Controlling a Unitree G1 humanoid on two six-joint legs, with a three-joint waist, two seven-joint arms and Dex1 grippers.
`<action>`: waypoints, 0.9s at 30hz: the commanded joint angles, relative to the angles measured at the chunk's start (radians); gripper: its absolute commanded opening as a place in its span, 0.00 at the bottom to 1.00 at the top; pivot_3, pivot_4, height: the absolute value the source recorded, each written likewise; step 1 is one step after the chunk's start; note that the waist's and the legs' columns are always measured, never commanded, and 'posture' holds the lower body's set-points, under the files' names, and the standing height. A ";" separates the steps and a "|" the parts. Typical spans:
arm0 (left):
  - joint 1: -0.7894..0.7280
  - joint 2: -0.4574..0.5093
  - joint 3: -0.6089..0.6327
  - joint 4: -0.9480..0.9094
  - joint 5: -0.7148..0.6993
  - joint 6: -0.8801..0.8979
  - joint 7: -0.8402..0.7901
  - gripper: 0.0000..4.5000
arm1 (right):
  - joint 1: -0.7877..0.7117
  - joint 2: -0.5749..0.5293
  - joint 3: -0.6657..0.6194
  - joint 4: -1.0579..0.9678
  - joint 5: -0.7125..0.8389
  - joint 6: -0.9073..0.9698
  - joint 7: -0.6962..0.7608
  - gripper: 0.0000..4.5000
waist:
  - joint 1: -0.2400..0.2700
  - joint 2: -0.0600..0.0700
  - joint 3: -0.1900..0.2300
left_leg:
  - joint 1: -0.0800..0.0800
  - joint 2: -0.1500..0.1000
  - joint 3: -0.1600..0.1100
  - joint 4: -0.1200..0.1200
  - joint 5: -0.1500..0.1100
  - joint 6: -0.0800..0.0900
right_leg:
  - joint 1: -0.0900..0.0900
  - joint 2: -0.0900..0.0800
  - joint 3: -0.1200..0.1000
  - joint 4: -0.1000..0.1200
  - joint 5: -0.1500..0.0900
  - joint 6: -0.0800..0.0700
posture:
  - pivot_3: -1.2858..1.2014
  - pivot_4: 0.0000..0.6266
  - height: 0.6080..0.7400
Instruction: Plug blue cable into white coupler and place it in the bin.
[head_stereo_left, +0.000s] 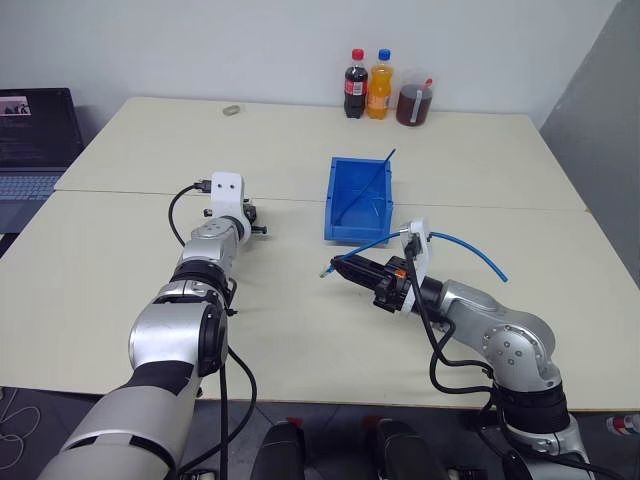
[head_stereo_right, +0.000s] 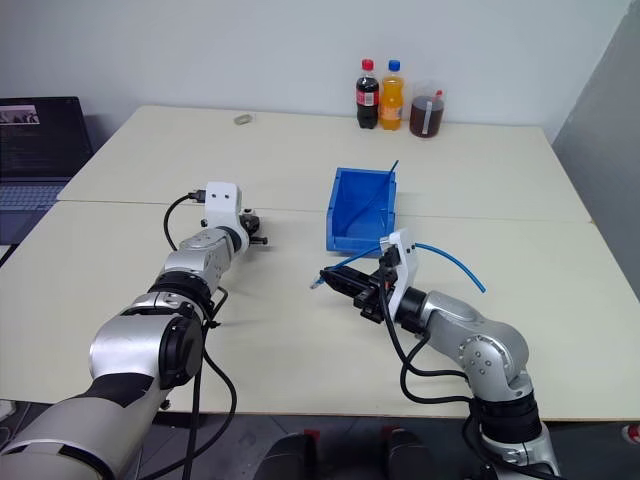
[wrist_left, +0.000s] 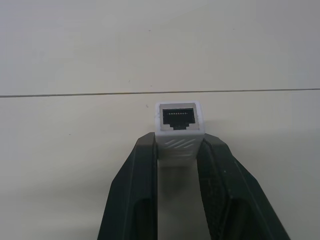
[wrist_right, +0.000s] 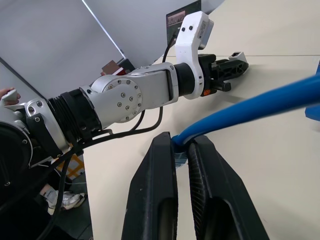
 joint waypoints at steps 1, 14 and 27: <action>0.001 0.010 0.007 -0.022 0.003 -0.023 -0.005 0.17 | -0.005 0.007 -0.001 -0.043 0.005 -0.015 -0.003 0.01 | 0.000 0.000 0.000 | 0.000 0.000 0.000 0.000 0.000 0.000 | 0.000 0.000 0.000 0.000 0.000 0.000 | 0.52 0.24 1.00; 0.486 0.139 -0.155 -0.901 -0.160 0.253 -0.649 0.17 | 0.061 -0.089 -0.024 -0.127 -0.005 -0.017 0.023 0.01 | -0.007 0.000 -0.001 | 0.001 0.001 0.002 0.000 0.002 -0.004 | -0.001 0.000 0.003 0.005 -0.001 -0.001 | 0.52 0.24 1.00; 0.647 0.347 -0.373 -1.292 -0.207 0.204 -1.125 0.17 | 0.157 -0.234 0.015 -0.203 -0.079 -0.073 0.094 0.01 | -0.003 0.000 -0.001 | 0.003 0.001 0.000 0.002 0.004 -0.001 | 0.000 0.002 0.004 0.006 -0.004 0.002 | 0.52 0.24 1.00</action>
